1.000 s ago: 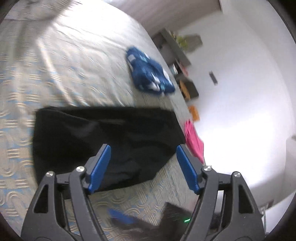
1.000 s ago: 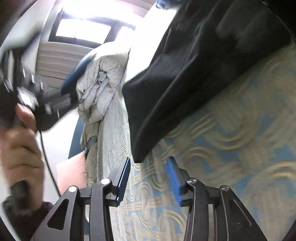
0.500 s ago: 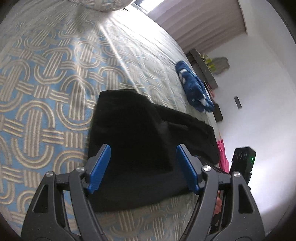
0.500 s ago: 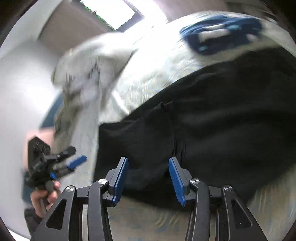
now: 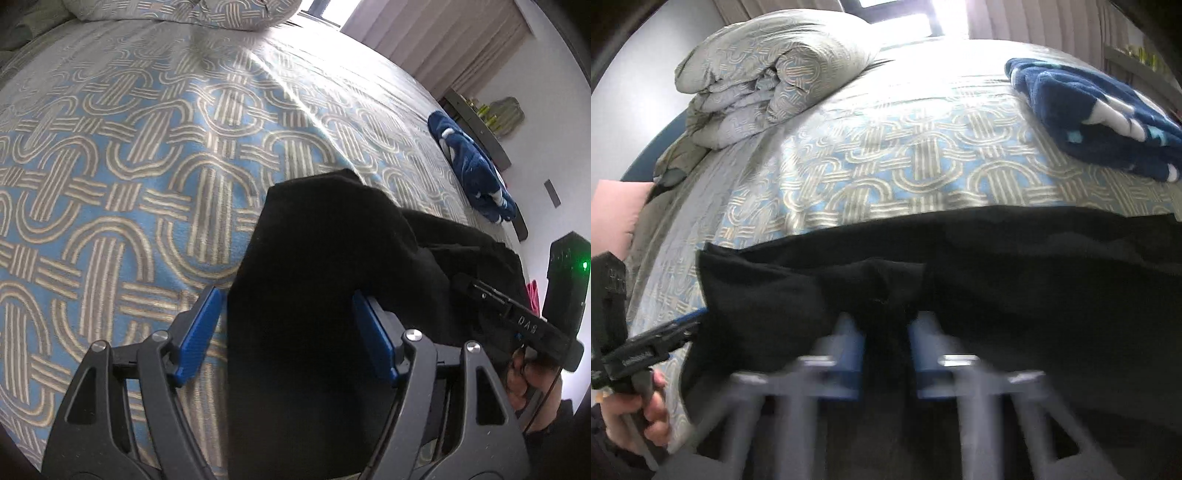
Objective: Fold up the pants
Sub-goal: 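Smooth the folded pants flat with both tools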
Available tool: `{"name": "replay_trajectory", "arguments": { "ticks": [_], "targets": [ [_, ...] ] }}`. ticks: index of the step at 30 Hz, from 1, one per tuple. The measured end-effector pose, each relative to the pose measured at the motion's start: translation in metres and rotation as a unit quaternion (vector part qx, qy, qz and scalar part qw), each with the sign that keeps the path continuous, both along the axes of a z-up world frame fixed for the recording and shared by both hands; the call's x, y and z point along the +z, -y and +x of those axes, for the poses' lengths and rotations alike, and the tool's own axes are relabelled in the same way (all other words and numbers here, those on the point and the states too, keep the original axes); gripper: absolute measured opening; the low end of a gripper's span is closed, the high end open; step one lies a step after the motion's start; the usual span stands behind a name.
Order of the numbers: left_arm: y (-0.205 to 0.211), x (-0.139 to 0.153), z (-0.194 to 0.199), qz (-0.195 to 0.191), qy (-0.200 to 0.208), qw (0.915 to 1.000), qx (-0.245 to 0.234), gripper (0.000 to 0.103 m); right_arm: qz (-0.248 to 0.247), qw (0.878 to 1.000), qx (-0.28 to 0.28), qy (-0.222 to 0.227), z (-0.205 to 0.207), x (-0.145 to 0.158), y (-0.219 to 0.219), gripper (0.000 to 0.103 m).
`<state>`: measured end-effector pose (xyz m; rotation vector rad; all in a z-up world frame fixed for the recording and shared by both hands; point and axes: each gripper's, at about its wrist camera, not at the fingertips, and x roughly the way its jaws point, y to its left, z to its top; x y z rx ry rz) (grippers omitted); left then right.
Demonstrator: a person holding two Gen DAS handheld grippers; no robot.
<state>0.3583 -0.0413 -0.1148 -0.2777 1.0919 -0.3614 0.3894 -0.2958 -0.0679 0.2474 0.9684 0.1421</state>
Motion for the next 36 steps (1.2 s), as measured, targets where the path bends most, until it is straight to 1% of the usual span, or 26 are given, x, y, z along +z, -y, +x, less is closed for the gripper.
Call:
{"name": "replay_trajectory", "arguments": {
  "ticks": [2,3,5,7,9,12,13,15,16,18,19,20,21,22,23,24,25,26,28,29,31,32,33,35,36],
  "targets": [
    [-0.007,0.004,0.001,-0.017,-0.002,0.9998,0.010,0.074,-0.012,1.000,0.001,0.007,-0.002,0.004,-0.003,0.008],
    [-0.012,0.007,0.001,-0.029,0.000,0.9994,0.019,0.074,-0.017,1.000,-0.001,0.016,-0.005,0.007,-0.004,0.008],
    [-0.026,0.008,-0.001,-0.042,0.009,0.9983,0.038,0.074,-0.024,0.999,-0.020,0.041,-0.013,0.018,0.000,0.008],
    [-0.033,0.014,0.002,-0.049,0.020,0.9973,0.051,0.074,-0.008,0.997,-0.040,0.059,-0.020,0.028,0.010,0.008],
    [-0.037,0.016,0.005,-0.047,0.026,0.9967,0.060,0.074,0.000,0.997,-0.049,0.052,-0.020,0.029,0.018,0.008],
    [-0.034,0.016,0.013,-0.036,0.026,0.9969,0.065,0.074,-0.011,0.998,-0.055,0.012,-0.012,0.009,0.025,0.009],
    [-0.035,0.016,0.013,-0.028,0.029,0.9972,0.063,0.074,-0.010,0.998,-0.054,0.007,-0.012,0.003,0.027,0.009],
    [-0.024,0.013,0.017,0.011,0.036,0.9980,0.052,0.074,-0.012,0.998,-0.050,0.024,-0.016,-0.001,0.028,0.011],
    [-0.015,0.009,0.020,0.041,0.040,0.9973,0.045,0.074,-0.011,0.998,-0.049,0.027,-0.017,-0.001,0.028,0.015],
    [-0.002,-0.005,0.025,0.097,0.031,0.9943,0.032,0.074,-0.014,0.998,-0.048,0.028,-0.018,0.000,0.028,0.017],
    [-0.002,-0.011,0.024,0.113,0.028,0.9927,0.030,0.075,-0.015,0.998,-0.049,0.026,-0.018,0.001,0.029,0.020],
    [-0.001,-0.013,0.022,0.125,0.037,0.9909,0.032,0.076,-0.013,0.998,-0.053,0.026,-0.019,0.002,0.031,0.024],
    [0.000,-0.012,0.020,0.136,0.046,0.9890,0.037,0.077,-0.013,0.998,-0.059,0.027,-0.022,0.004,0.034,0.027],
    [0.001,-0.010,0.020,0.144,0.043,0.9878,0.041,0.077,-0.024,0.997,-0.071,0.028,-0.025,0.006,0.038,0.030],
    [0.000,-0.007,0.020,0.142,0.036,0.9881,0.046,0.076,-0.040,0.995,-0.083,0.027,-0.025,0.008,0.042,0.030],
    [-0.004,-0.002,0.019,0.128,0.036,0.9897,0.053,0.076,-0.047,0.994,-0.090,0.027,-0.027,0.009,0.045,0.030],
    [-0.008,0.006,0.017,0.108,0.046,0.9913,0.061,0.076,-0.043,0.994,-0.098,0.027,-0.030,0.011,0.050,0.030],
    [-0.011,0.017,0.014,0.091,0.065,0.9912,0.070,0.076,-0.037,0.993,-0.108,0.030,-0.034,0.015,0.055,0.030],
    [-0.011,0.034,0.011,0.081,0.094,0.9894,0.076,0.076,-0.025,0.991,-0.118,0.052,-0.043,0.028,0.059,0.030],
    [-0.007,0.042,0.009,0.062,0.106,0.9900,0.069,0.075,-0.018,0.990,-0.120,0.066,-0.048,0.036,0.058,0.030],
    [0.005,0.046,0.007,0.035,0.114,0.9920,0.042,0.064,0.001,0.990,-0.110,0.090,-0.052,0.047,0.051,0.030],
    [0.013,0.046,0.008,0.034,0.111,0.9928,0.029,0.051,0.016,0.990,-0.098,0.099,-0.052,0.051,0.044,0.030],
    [0.020,0.041,0.009,0.039,0.106,0.9934,0.021,0.040,0.027,0.990,-0.087,0.104,-0.050,0.052,0.037,0.029],
    [0.035,0.027,0.012,0.055,0.094,0.9940,0.009,0.030,0.035,0.992,-0.067,0.098,-0.041,0.049,0.017,0.027],
    [0.041,0.020,0.013,0.068,0.089,0.9937,0.007,0.027,0.032,0.993,-0.062,0.092,-0.036,0.045,0.009,0.024]
  ]
}}
